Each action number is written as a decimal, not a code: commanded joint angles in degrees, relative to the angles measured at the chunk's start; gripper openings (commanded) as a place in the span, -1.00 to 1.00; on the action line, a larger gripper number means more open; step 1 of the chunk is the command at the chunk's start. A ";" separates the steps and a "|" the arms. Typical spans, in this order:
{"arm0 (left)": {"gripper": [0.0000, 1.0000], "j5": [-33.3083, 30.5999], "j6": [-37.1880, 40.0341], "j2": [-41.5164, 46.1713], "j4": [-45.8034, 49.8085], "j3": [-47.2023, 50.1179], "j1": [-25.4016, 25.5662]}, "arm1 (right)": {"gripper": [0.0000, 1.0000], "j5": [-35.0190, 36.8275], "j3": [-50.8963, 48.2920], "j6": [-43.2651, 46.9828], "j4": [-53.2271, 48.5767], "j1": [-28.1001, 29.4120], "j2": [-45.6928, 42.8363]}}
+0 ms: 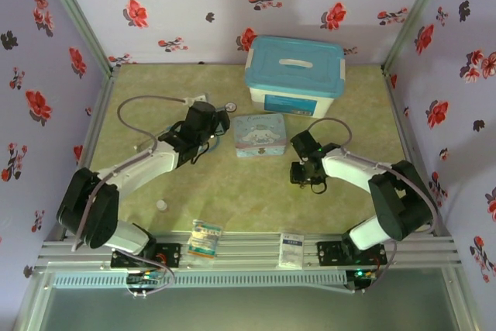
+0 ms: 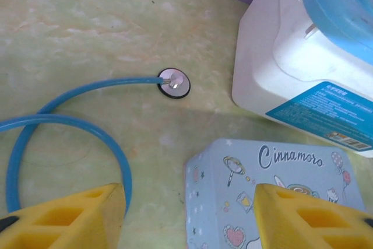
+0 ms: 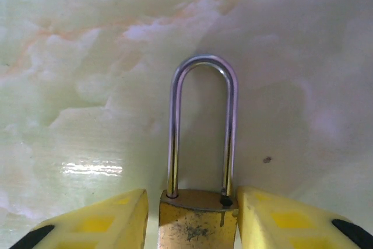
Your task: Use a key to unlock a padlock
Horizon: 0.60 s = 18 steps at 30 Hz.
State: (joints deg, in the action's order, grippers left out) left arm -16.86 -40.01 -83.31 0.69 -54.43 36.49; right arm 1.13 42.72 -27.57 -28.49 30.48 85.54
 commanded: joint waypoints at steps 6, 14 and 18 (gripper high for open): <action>0.25 0.02 1.33 3.90 2.80 2.13 0.07 | -0.05 3.08 0.60 -0.20 -2.99 0.28 -1.79; 0.63 -4.60 5.92 15.09 9.61 6.20 -0.06 | 0.98 14.10 3.79 2.71 -2.99 -1.64 -15.24; 0.91 -11.74 14.26 22.75 10.59 12.41 -3.39 | 0.98 17.67 3.03 6.24 2.62 -9.27 -21.79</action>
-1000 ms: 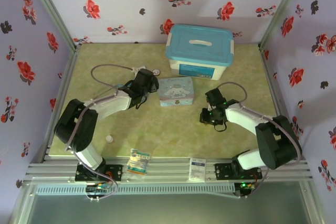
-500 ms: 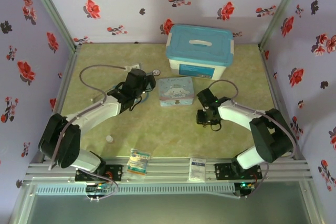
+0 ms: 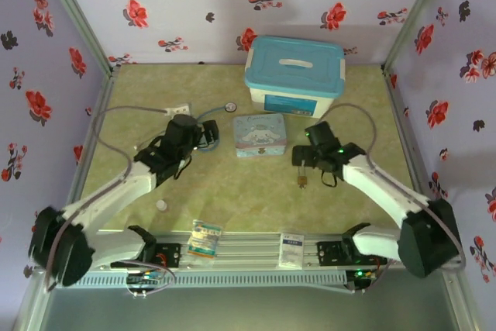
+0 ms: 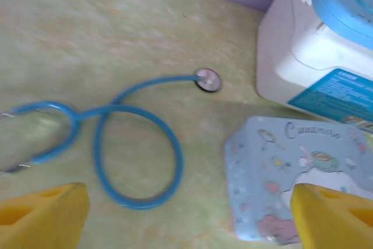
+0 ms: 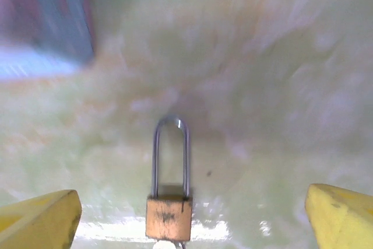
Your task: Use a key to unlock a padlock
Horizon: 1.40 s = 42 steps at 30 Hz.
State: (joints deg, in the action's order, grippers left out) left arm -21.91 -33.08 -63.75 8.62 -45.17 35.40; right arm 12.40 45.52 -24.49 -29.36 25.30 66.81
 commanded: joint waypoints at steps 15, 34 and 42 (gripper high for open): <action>0.99 -5.09 27.75 -2.84 -35.27 23.63 -26.31 | 0.99 11.43 -26.03 13.30 70.33 -22.75 9.18; 0.99 5.65 31.59 -25.05 -61.69 23.44 -33.46 | 0.99 6.03 -24.68 17.89 83.21 -23.37 22.81; 0.99 4.41 30.00 -25.03 -62.32 23.72 -33.47 | 0.99 -0.04 -23.61 18.57 80.30 -24.50 22.30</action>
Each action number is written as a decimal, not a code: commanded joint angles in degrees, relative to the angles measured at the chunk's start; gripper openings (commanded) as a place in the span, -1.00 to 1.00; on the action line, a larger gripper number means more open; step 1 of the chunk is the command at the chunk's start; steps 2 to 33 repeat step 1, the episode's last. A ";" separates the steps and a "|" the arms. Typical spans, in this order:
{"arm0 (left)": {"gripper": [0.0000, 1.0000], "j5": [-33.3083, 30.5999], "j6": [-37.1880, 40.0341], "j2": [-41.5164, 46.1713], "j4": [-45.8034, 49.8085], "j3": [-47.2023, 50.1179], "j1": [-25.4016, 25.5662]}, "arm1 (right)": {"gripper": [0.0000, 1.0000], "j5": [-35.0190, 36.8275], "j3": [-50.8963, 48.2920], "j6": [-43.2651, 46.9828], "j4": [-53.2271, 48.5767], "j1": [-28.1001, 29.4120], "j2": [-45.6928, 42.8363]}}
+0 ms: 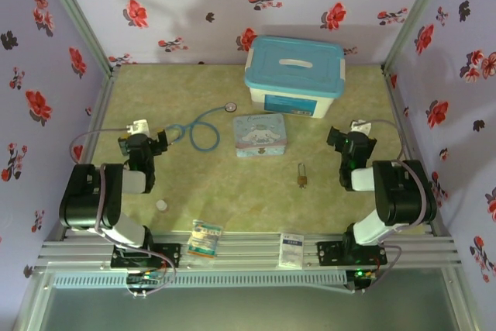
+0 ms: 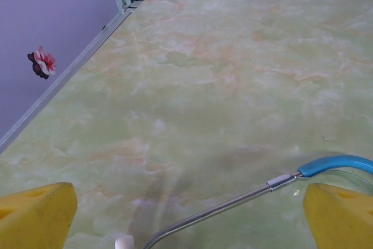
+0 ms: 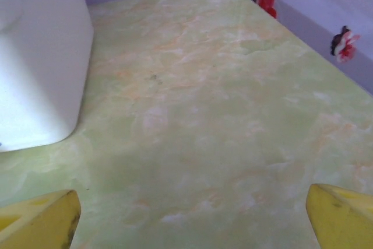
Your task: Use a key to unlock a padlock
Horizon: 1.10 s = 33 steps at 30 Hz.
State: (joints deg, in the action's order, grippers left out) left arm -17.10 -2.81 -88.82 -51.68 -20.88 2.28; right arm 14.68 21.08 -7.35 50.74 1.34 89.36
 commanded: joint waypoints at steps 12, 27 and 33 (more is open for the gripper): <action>0.99 -0.39 -0.27 0.03 -2.02 -0.56 -0.35 | 0.99 -2.41 0.85 1.56 0.56 -0.38 -0.07; 0.99 -0.39 -0.27 0.03 -2.02 -0.56 -0.35 | 0.99 -2.41 0.85 1.56 0.56 -0.38 -0.07; 0.99 -0.39 -0.27 0.03 -2.02 -0.56 -0.35 | 0.99 -2.41 0.85 1.56 0.56 -0.38 -0.07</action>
